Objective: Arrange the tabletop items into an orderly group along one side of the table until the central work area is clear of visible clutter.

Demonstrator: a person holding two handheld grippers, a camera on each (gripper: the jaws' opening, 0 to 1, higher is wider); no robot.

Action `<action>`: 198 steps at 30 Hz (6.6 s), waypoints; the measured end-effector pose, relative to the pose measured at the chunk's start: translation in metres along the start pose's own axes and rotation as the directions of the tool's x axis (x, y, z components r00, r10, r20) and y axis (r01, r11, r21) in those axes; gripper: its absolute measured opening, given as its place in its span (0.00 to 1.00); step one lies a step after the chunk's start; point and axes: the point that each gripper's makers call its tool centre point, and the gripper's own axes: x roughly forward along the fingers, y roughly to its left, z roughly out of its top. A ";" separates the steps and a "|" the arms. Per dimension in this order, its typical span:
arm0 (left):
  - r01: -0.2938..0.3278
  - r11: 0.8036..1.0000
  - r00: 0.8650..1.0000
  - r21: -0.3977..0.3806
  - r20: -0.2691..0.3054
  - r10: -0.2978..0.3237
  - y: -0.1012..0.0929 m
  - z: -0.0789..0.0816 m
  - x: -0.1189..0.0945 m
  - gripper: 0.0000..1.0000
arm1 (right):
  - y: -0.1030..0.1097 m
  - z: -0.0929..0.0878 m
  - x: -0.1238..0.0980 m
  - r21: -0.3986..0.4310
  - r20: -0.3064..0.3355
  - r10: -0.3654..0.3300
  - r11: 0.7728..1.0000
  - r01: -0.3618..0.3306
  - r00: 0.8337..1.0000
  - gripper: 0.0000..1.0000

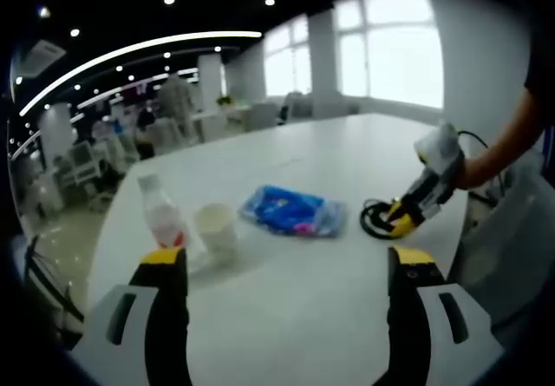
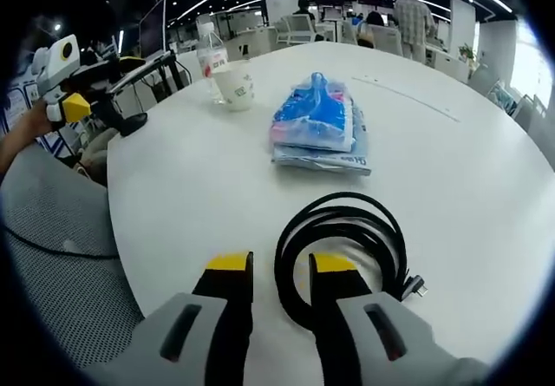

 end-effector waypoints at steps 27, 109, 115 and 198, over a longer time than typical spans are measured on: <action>0.002 1.000 1.000 -0.017 0.018 -0.002 0.002 0.002 -0.001 1.00 | -0.008 0.087 -0.014 -0.151 0.096 0.001 0.989 0.013 0.995 0.76; -0.026 1.000 1.000 0.003 -0.008 0.026 0.009 0.000 0.000 1.00 | -0.050 0.165 0.113 -0.297 -0.042 -0.011 0.955 -0.002 0.999 0.38; -0.021 1.000 1.000 0.009 -0.015 0.021 0.007 -0.002 0.000 0.99 | -0.054 0.160 0.121 -0.288 -0.079 -0.032 0.957 0.008 0.996 0.28; -0.024 1.000 1.000 0.001 -0.005 0.024 0.012 -0.001 -0.002 1.00 | -0.068 0.130 0.008 -0.585 -0.205 0.114 0.782 -0.215 0.972 0.00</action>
